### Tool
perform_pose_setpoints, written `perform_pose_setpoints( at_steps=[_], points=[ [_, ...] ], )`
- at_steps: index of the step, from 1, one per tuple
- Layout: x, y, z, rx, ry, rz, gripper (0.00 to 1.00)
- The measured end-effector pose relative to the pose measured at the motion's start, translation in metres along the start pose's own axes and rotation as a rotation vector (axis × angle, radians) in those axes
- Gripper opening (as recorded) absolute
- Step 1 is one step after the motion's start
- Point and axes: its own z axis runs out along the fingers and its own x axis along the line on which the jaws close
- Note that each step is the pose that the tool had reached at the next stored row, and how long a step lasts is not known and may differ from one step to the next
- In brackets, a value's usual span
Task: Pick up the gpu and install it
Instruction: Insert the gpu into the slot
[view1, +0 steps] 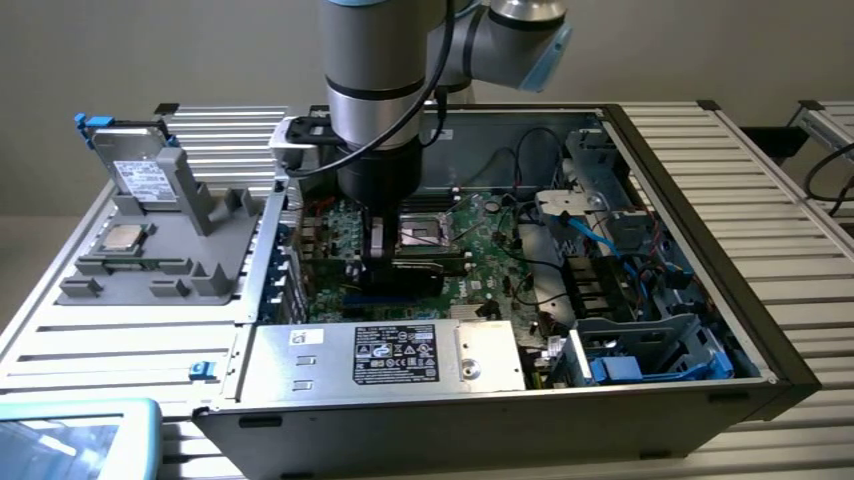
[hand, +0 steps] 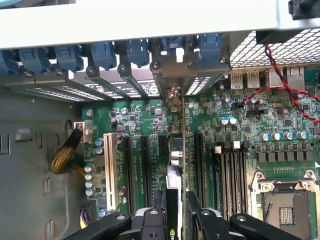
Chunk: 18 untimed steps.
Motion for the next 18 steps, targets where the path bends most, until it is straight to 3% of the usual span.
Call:
perform_pose_setpoints(
  at_steps=[18],
  points=[
    [-0.0004, -0.0042, -0.0008, -0.0008, -0.0003, -0.004, 0.27]
  ],
)
